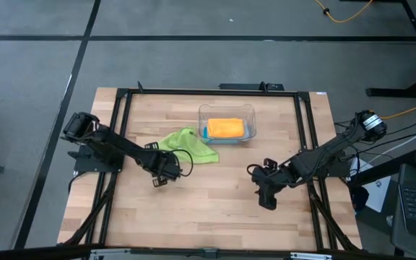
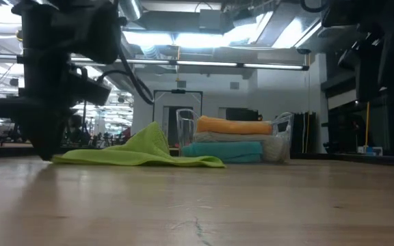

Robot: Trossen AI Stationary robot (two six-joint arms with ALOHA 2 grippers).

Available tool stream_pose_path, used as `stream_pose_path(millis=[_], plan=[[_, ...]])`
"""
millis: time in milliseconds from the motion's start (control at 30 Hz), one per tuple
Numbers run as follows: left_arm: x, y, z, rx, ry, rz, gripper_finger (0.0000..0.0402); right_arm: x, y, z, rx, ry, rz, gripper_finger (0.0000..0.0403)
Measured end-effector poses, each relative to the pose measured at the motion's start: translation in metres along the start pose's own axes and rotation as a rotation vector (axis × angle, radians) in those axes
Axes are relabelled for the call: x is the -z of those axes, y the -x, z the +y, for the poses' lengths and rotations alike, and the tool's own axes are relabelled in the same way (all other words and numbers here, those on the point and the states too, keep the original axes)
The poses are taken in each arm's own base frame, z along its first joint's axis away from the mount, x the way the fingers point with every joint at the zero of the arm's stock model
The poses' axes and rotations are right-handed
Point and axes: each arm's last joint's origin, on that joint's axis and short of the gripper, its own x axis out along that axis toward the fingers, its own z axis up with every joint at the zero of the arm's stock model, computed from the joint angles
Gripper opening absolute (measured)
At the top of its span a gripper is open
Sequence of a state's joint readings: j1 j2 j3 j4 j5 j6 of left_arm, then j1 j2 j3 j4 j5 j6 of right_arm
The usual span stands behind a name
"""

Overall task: Fold microfiber towels
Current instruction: Fold the green towel

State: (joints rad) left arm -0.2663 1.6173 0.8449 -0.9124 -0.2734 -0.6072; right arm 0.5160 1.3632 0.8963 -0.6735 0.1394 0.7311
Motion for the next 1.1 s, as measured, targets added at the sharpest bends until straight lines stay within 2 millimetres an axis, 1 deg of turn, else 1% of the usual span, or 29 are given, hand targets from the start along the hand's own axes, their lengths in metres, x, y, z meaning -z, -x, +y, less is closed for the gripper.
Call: stream_pose_path(millis=[100, 267, 467, 533, 633, 733, 767, 933, 1000, 1100], plan=[[-0.002, -0.003, 0.004, 0.004, -0.011, 0.005, 0.0141, -0.001, 0.0, 0.0, 0.021, 0.001, -0.027, 0.022], [-0.008, -0.011, 0.011, 0.03, 0.033, -0.014, 0.0141, -0.002, 0.0, -0.001, 0.052, -0.001, -0.057, 0.022], [-0.004, -0.02, 0.015, 0.034, -0.034, -0.014, 0.0139, -0.002, 0.0, -0.001, 0.049, -0.002, -0.062, 0.022], [-0.002, -0.02, 0.014, 0.034, -0.004, -0.013, 0.013, -0.003, 0.0, -0.001, 0.056, -0.001, -0.077, 0.022], [0.001, -0.02, 0.009, 0.04, 0.05, -0.023, 0.0094, -0.004, 0.0, -0.001, 0.069, -0.002, -0.096, 0.022], [0.004, -0.019, 0.001, 0.063, 0.057, -0.033, 0.003, -0.005, 0.0, -0.001, 0.092, -0.001, -0.118, 0.022], [0.005, -0.018, -0.001, 0.067, 0.068, -0.036, 0.0016, -0.005, 0.0, -0.002, 0.1, 0.001, -0.125, 0.022], [0.015, -0.014, -0.016, 0.058, 0.123, -0.079, 0.0002, -0.011, -0.004, 0.002, 0.134, 0.045, -0.211, 0.022], [0.019, -0.011, -0.026, 0.088, 0.141, -0.105, 0.0001, -0.016, -0.012, 0.006, 0.136, 0.029, -0.253, 0.022], [0.024, -0.001, -0.045, 0.186, 0.155, -0.136, 0.0, -0.019, -0.029, 0.011, 0.135, 0.049, -0.256, 0.022]])
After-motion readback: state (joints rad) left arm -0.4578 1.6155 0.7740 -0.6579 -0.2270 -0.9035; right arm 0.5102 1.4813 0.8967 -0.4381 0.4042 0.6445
